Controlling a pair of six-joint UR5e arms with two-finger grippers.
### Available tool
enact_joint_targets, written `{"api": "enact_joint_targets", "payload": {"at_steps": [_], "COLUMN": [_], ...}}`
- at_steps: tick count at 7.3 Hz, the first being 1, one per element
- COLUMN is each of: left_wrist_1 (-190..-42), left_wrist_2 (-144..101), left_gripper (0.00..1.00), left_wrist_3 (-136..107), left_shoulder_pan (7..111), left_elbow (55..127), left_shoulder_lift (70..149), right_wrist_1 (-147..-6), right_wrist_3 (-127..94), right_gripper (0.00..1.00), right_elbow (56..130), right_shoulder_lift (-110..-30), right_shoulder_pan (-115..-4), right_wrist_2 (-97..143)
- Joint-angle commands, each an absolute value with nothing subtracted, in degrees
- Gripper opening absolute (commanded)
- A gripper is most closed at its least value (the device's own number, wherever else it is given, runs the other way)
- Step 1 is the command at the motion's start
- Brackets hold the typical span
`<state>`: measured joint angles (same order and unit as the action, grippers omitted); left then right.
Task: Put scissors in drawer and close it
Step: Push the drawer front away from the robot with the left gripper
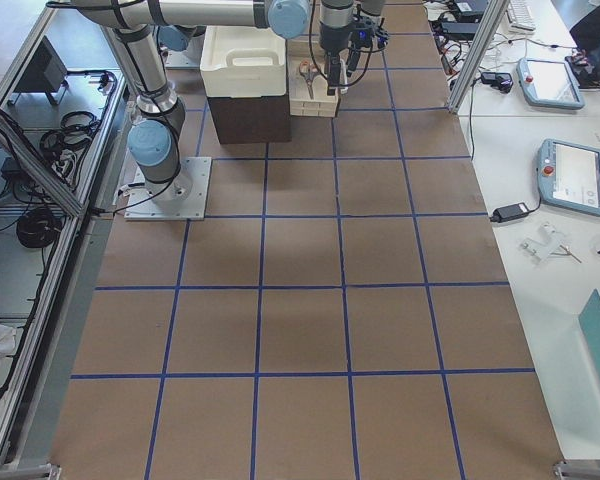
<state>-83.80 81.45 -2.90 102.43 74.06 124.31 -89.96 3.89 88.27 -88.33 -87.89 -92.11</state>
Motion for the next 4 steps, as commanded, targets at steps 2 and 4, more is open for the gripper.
{"api": "enact_joint_targets", "payload": {"at_steps": [2,4], "left_wrist_1": [-84.02,-84.81], "left_wrist_2": [81.39,81.47], "left_gripper": [1.0,1.0], "left_wrist_3": [-2.9,-2.9], "left_shoulder_pan": [102.3,102.39], "left_elbow": [75.41,76.02], "left_shoulder_lift": [123.14,122.52], "right_wrist_1": [-90.09,-90.09], "right_wrist_3": [3.96,3.96], "right_gripper": [1.0,1.0], "right_elbow": [88.24,88.24], "right_shoulder_lift": [-88.24,-88.24], "right_shoulder_pan": [-87.89,-87.89], "right_wrist_2": [-92.02,-92.11]}}
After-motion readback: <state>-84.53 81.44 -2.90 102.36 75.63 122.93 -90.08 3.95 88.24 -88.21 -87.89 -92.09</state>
